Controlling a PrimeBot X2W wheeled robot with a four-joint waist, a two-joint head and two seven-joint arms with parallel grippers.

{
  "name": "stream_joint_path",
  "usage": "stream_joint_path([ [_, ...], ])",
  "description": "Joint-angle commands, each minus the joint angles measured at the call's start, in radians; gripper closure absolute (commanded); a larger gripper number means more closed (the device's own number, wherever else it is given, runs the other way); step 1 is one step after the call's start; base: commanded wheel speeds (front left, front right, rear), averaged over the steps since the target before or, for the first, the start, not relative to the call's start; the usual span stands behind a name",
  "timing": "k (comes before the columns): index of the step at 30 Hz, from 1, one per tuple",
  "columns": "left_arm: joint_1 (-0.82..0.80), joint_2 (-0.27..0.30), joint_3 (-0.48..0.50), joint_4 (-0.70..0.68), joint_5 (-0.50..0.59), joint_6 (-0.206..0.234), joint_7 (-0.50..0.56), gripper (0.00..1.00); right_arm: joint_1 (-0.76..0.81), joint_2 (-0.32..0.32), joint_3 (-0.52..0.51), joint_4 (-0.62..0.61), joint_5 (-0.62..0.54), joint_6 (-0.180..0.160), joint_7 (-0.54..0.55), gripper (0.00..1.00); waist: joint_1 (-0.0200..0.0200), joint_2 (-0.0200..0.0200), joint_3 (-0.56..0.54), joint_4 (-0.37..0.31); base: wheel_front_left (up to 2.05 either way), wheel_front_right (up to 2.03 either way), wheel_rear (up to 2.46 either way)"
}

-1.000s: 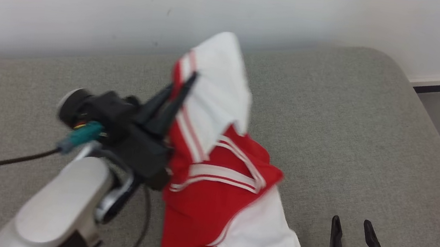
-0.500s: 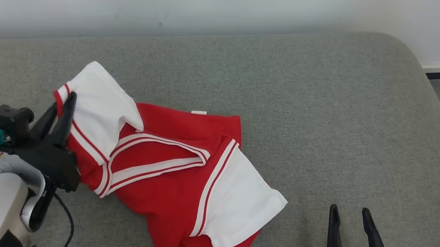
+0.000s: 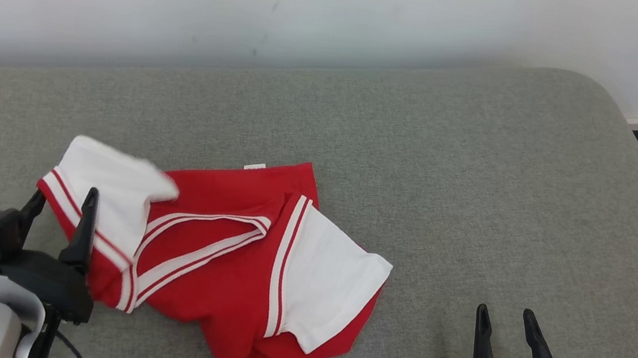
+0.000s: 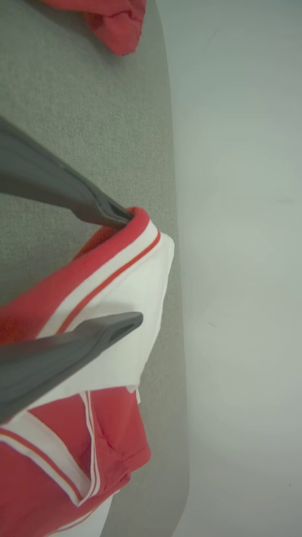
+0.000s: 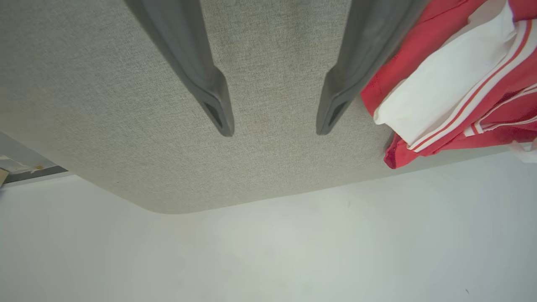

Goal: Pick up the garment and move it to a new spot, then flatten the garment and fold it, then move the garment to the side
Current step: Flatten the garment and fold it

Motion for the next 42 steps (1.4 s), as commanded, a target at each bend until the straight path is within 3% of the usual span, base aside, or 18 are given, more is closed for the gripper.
stream_joint_path([
  [1, 0.003, 0.003, 0.011, 0.006, 0.0, -0.003, -0.002, 0.0, 0.008, 0.0, 0.001, 0.0, -0.005, 0.003, -0.001, 0.0, 0.0, 0.0, -0.007, 0.012, 0.0, 0.0, 0.0],
  [4, 0.029, -0.019, -0.008, 0.068, -0.015, -0.007, -0.002, 0.0, 0.012, 0.0, 0.0, 0.002, -0.005, 0.003, -0.001, 0.0, 0.0, 0.0, -0.013, 0.02, 0.0, 0.0, 0.0],
  [13, -0.012, -0.002, -0.089, 0.171, -0.089, -0.006, 0.005, 0.0, 0.02, 0.0, 0.007, 0.004, -0.006, 0.004, -0.001, 0.0, 0.0, 0.0, -0.023, 0.022, 0.0, 0.0, 0.0],
  [19, 0.01, 0.011, -0.094, 0.109, -0.067, -0.006, -0.002, 0.0, 0.033, 0.0, -0.004, 0.001, -0.004, 0.004, -0.001, 0.0, 0.0, 0.0, -0.028, 0.025, 0.0, 0.0, 0.0],
  [31, 0.222, -0.064, -0.168, -0.108, 0.022, 0.053, 0.003, 0.0, 0.041, 0.0, -0.011, 0.002, -0.001, 0.004, -0.001, 0.0, 0.0, 0.0, -0.033, 0.046, 0.0, 0.0, 0.0],
  [42, 0.252, -0.049, -0.181, -0.095, 0.025, 0.071, 0.007, 0.0, 0.027, 0.0, -0.011, 0.005, -0.01, 0.004, -0.001, 0.0, 0.0, 0.0, -0.022, 0.042, 0.0, 0.0, 0.0],
])
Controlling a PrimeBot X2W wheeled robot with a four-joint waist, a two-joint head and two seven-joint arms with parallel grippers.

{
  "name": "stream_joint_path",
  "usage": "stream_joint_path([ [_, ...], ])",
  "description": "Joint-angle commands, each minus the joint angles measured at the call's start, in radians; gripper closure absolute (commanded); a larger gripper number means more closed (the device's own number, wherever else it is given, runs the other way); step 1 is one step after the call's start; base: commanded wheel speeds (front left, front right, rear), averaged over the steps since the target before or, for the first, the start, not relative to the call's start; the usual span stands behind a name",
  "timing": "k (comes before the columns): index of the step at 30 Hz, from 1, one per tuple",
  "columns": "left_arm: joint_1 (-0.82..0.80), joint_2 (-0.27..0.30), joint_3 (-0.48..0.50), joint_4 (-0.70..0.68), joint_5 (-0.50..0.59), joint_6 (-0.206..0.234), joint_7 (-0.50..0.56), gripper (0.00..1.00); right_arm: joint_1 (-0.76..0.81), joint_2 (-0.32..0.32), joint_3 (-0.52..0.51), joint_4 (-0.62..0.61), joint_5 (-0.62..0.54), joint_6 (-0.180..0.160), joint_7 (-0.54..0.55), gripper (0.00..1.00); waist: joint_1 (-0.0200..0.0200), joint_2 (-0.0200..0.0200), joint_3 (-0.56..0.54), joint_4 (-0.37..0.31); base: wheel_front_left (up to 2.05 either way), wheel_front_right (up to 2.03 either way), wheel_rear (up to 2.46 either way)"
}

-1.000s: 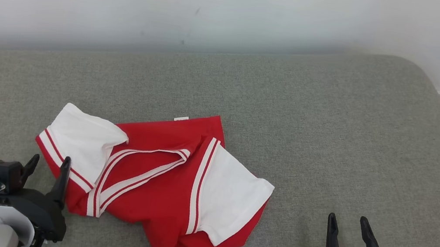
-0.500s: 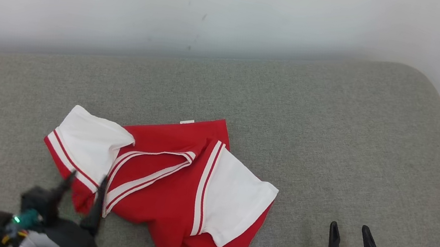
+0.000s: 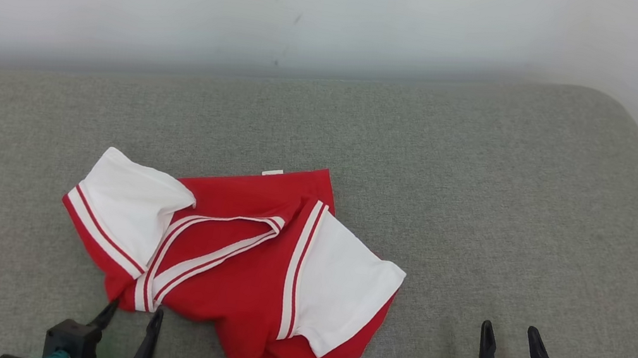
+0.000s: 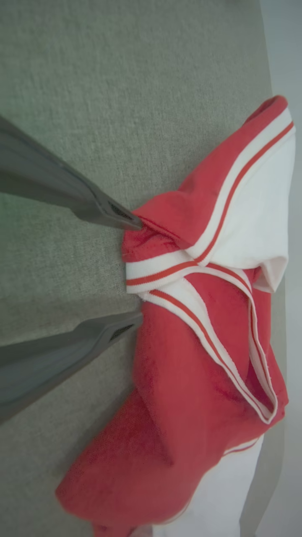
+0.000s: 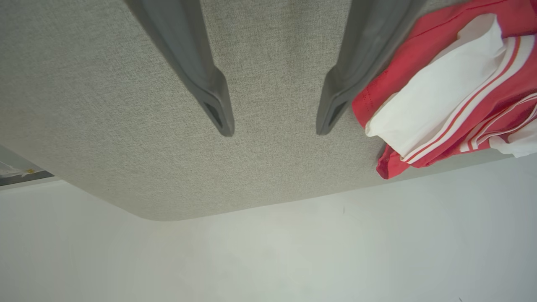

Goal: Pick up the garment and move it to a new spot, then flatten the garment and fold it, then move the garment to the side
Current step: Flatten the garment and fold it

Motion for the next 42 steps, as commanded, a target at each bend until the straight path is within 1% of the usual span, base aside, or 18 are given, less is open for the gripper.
stream_joint_path([
  [1, -0.021, 0.008, 0.004, 0.005, 0.008, 0.008, -0.007, 0.0, -0.01, 0.0, 0.0, -0.001, -0.01, 0.004, -0.001, 0.0, 0.0001, 0.0, 0.0, -0.004, 0.0, 0.0, 0.0],
  [4, -0.034, 0.014, 0.001, 0.028, 0.015, 0.013, -0.008, 0.0, -0.01, 0.0, -0.003, -0.001, -0.014, 0.004, -0.001, 0.0, 0.0001, 0.0, 0.0, -0.011, 0.0, 0.0, 0.0],
  [8, -0.057, 0.017, -0.005, 0.068, 0.022, 0.008, -0.01, 0.0, -0.012, 0.0, -0.001, -0.001, -0.015, 0.004, -0.001, 0.0, 0.0001, 0.0, 0.003, -0.019, 0.0, 0.0, 0.0],
  [9, -0.064, 0.016, -0.004, 0.074, 0.021, 0.008, -0.011, 0.31, -0.012, 0.0, -0.001, 0.0, -0.014, 0.004, -0.001, 0.0, 0.0001, 0.0, 0.004, -0.021, 0.0, 0.0, 0.0],
  [11, -0.073, 0.019, -0.005, 0.085, 0.023, 0.003, -0.013, 1.0, -0.011, 0.0, -0.002, -0.001, -0.01, 0.004, -0.001, 0.0, 0.0001, 0.0, 0.005, -0.024, 0.0, 0.0, 0.0],
  [14, -0.091, 0.025, 0.005, 0.072, 0.017, -0.003, -0.015, 1.0, -0.007, 0.0, -0.006, -0.003, -0.005, 0.004, -0.001, 0.0, 0.0001, 0.0, 0.007, -0.025, 0.0, 0.0, 0.0],
  [19, -0.133, 0.069, 0.037, 0.0, 0.021, -0.009, -0.015, 1.0, -0.002, 0.0, -0.012, -0.002, 0.001, 0.004, -0.001, 0.0, 0.0001, 0.0, 0.007, -0.016, 0.0, 0.0, 0.0],
  [20, -0.133, 0.069, 0.037, 0.0, 0.021, -0.009, -0.015, 1.0, -0.002, 0.0, -0.012, -0.002, 0.001, 0.004, -0.001, 0.0, 0.0001, 0.0, 0.007, -0.016, 0.0, 0.0, 0.0],
  [26, -0.209, 0.159, 0.089, -0.059, -0.008, -0.028, 0.001, 1.0, -0.017, 0.0, -0.001, 0.001, 0.001, 0.004, -0.001, 0.0, 0.0001, 0.0, 0.01, -0.027, 0.0, 0.0, 0.0],
  [30, -0.245, 0.214, 0.114, -0.032, -0.032, -0.04, 0.031, 1.0, -0.024, 0.0, -0.001, 0.0, -0.002, 0.004, -0.001, 0.0, 0.0001, 0.0, 0.017, -0.05, 0.0, 0.0, 0.0],
  [33, -0.262, 0.236, 0.114, 0.009, -0.047, -0.051, 0.045, 1.0, -0.029, 0.0, -0.001, 0.0, -0.001, 0.004, -0.001, 0.0, 0.0001, 0.0, 0.026, -0.069, 0.0, 0.0, 0.0],
  [36, -0.266, 0.238, 0.11, 0.051, -0.06, -0.055, 0.039, 1.0, -0.028, 0.0, -0.007, 0.0, 0.004, 0.004, -0.001, 0.0, 0.0001, 0.0, 0.03, -0.078, 0.0, 0.0, 0.0],
  [37, -0.265, 0.238, 0.111, 0.066, -0.063, -0.053, 0.035, 0.95, -0.026, 0.0, -0.007, 0.0, 0.005, 0.004, -0.001, 0.0, 0.0001, 0.0, 0.03, -0.079, 0.0, 0.0, 0.0],
  [38, -0.264, 0.241, 0.11, 0.078, -0.057, -0.048, 0.03, 0.15, -0.023, 0.0, -0.009, 0.0, 0.006, 0.004, -0.001, 0.0, 0.0001, 0.0, 0.03, -0.079, 0.0, 0.0, 0.0],
  [39, -0.263, 0.239, 0.111, 0.085, -0.054, -0.047, 0.025, 0.0, -0.02, 0.0, -0.011, 0.001, 0.006, 0.004, -0.001, 0.0, 0.0001, 0.0, 0.028, -0.077, 0.0, 0.0, 0.0],
  [42, -0.246, 0.225, 0.117, 0.083, -0.064, -0.044, 0.008, 0.0, -0.005, -0.001, -0.021, 0.005, 0.007, 0.004, -0.001, 0.0, 0.0001, 0.0, 0.017, -0.063, 0.0, 0.0, 0.0],
])
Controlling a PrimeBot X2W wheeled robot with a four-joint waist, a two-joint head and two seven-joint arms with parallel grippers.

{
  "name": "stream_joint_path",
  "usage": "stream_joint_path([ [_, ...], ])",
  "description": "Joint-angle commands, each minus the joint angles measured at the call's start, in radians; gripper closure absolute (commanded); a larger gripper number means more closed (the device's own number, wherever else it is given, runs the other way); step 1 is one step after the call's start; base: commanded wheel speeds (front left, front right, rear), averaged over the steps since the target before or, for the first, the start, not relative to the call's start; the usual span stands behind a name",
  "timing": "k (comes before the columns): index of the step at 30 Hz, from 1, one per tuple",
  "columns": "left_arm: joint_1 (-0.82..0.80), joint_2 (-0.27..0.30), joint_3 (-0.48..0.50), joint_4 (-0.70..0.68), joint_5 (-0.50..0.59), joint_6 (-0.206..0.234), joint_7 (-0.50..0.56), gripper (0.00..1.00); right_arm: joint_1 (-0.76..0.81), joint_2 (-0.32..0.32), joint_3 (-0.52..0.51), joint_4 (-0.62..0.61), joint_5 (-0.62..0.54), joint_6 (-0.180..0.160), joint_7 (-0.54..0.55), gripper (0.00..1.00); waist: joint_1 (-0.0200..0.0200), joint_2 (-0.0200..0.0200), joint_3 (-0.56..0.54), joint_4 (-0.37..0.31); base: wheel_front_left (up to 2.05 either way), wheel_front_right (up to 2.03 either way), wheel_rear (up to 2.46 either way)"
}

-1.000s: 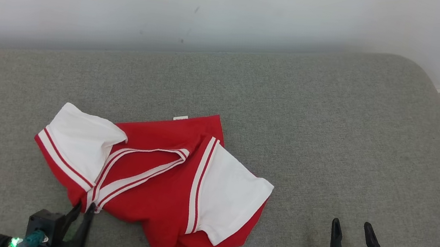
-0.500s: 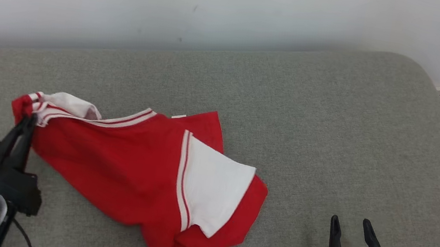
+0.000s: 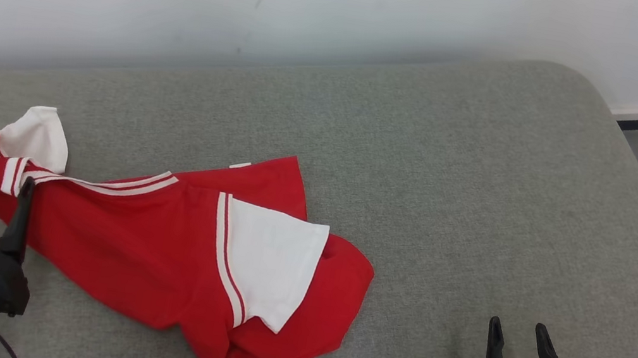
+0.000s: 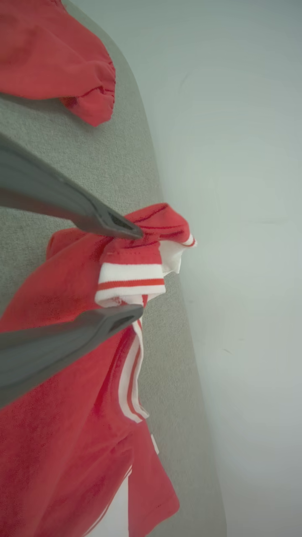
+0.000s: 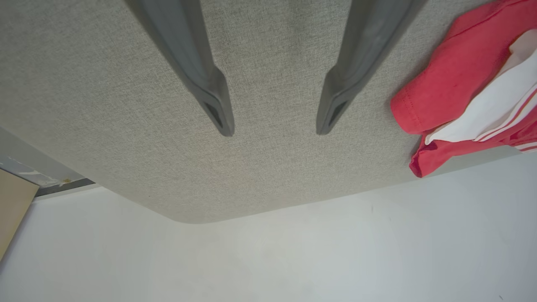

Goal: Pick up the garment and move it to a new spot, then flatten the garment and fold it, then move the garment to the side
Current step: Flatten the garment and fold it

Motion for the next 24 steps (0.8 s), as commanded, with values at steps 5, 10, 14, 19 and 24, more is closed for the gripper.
stream_joint_path([
  [5, 0.058, -0.011, 0.023, -0.063, -0.017, 0.03, -0.019, 0.0, 0.015, -0.001, -0.006, 0.004, 0.001, 0.004, -0.001, 0.0, -0.0001, -0.0001, -0.028, 0.048, 0.0, 0.0, 0.0],
  [10, 0.125, -0.02, 0.031, -0.186, -0.014, 0.065, -0.023, 0.0, 0.018, -0.001, -0.002, 0.002, -0.001, 0.004, -0.001, 0.0, -0.0001, -0.0001, -0.039, 0.081, 0.0, 0.0, 0.0],
  [14, 0.164, -0.045, 0.0, -0.288, -0.002, 0.077, -0.006, 0.0, 0.019, -0.001, 0.003, 0.004, -0.001, 0.004, -0.001, 0.0, -0.0001, -0.0001, -0.04, 0.093, 0.0, 0.0, 0.0],
  [19, 0.146, -0.103, -0.073, -0.367, 0.009, 0.07, 0.039, 0.0, 0.008, -0.001, 0.013, 0.007, -0.002, 0.004, -0.001, 0.0, -0.0001, -0.0001, -0.034, 0.091, 0.0, 0.0, 0.0],
  [24, 0.099, -0.156, -0.135, -0.359, 0.023, 0.055, 0.071, 0.0, -0.004, -0.001, 0.024, 0.004, 0.001, 0.004, -0.001, 0.0, -0.0001, -0.0001, -0.016, 0.068, 0.0, 0.0, 0.0],
])
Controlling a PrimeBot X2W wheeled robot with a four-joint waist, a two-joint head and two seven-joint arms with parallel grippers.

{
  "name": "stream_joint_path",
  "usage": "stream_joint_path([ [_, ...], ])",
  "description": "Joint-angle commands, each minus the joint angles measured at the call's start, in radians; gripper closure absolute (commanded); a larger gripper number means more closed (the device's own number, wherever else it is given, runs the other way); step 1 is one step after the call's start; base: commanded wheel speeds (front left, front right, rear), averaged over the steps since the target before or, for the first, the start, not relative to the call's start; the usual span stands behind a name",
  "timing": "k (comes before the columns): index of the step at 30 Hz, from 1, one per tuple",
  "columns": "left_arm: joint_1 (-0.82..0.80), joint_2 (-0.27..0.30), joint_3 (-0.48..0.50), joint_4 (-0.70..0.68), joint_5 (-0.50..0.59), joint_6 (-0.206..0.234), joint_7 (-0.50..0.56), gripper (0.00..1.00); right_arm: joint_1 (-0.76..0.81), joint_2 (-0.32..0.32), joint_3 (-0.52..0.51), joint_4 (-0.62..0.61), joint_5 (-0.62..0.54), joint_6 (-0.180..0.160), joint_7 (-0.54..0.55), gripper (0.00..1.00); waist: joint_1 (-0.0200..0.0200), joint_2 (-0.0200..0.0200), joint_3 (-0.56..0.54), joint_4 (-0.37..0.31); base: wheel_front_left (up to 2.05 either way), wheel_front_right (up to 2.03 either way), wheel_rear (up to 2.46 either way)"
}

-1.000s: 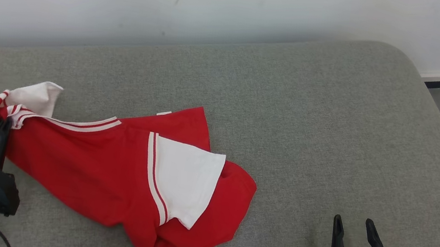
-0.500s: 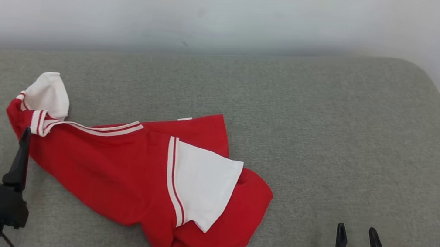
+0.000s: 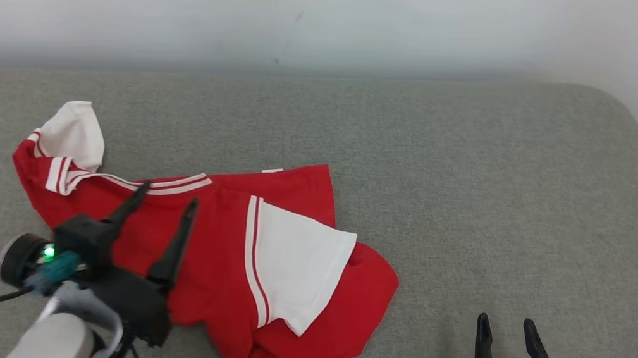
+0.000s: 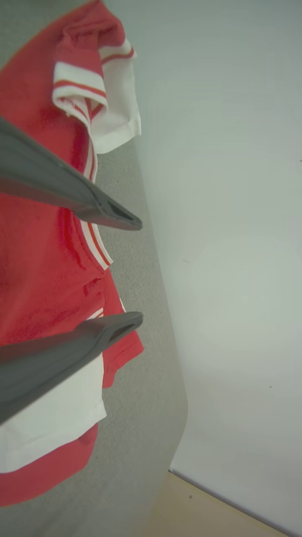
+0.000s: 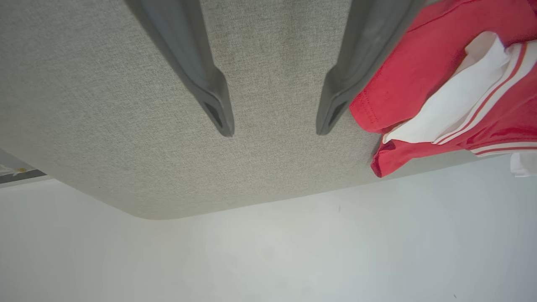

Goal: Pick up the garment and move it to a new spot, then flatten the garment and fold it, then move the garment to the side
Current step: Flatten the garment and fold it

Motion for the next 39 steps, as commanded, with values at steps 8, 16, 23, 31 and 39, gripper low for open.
stream_joint_path([
  [8, -0.111, -0.056, -0.108, 0.137, 0.052, -0.032, 0.074, 0.0, -0.012, 0.0, -0.01, 0.004, 0.006, 0.004, -0.001, 0.0, 0.0, -0.0001, 0.036, -0.066, 0.0, 0.0, 0.0],
  [16, -0.192, -0.072, -0.183, 0.324, 0.08, -0.044, 0.206, 0.0, -0.019, 0.0, -0.011, 0.011, 0.02, 0.004, -0.001, 0.0, 0.0, -0.0001, 0.046, -0.109, 0.0, 0.0, 0.0],
  [23, -0.234, -0.07, -0.215, 0.421, 0.099, -0.043, 0.268, 0.0, -0.021, 0.0, -0.006, 0.013, 0.029, 0.004, -0.001, 0.0, 0.0, -0.0001, 0.052, -0.119, 0.0, 0.0, 0.0],
  [31, -0.272, -0.09, -0.228, 0.485, 0.081, -0.054, 0.249, 1.0, -0.024, 0.0, -0.009, 0.009, 0.034, 0.004, -0.001, 0.0, 0.0, -0.0001, 0.054, -0.124, 0.0, 0.0, 0.0],
  [39, -0.295, -0.112, -0.231, 0.482, 0.058, -0.063, 0.177, 1.0, -0.013, -0.001, -0.017, 0.019, 0.026, 0.004, -0.001, 0.0, 0.0, -0.0001, 0.029, -0.098, 0.0, 0.0, 0.0],
])
